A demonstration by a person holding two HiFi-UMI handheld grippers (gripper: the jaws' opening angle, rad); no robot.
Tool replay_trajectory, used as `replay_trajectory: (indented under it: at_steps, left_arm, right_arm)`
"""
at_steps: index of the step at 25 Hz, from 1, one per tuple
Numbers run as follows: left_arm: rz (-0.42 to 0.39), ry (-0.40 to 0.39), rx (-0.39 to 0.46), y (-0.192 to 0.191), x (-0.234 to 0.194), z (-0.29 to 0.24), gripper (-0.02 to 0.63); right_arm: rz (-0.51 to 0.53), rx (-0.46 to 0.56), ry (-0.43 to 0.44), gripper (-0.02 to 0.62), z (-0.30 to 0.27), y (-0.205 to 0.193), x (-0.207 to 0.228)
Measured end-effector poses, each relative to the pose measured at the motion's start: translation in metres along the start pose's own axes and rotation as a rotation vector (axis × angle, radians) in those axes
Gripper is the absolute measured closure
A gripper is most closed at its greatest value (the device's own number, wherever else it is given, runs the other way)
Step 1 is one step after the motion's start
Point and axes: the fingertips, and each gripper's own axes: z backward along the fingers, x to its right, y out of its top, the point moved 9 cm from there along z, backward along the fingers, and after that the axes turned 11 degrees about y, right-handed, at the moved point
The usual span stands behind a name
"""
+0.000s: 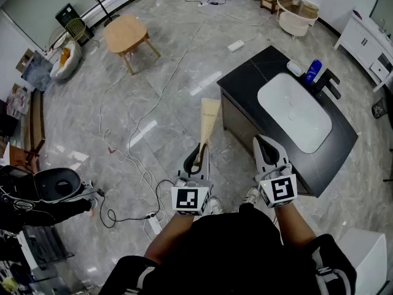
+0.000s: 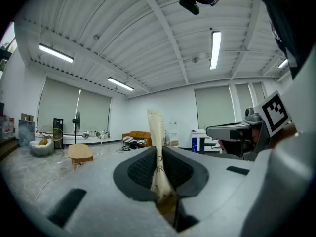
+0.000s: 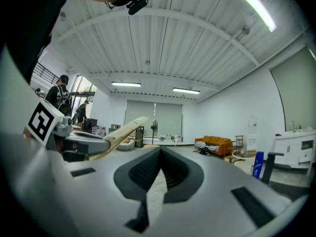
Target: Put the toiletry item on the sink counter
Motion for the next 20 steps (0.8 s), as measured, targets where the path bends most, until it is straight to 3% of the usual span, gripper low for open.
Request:
replay_trajectory:
  at_steps: [20]
  left_arm:
    - [-0.023,-0.060,0.023,-0.006,-0.040,0.004,0.560]
  right_arm:
    - [-0.030,0.006,-0.042,0.589,-0.018,-0.004,-0.035]
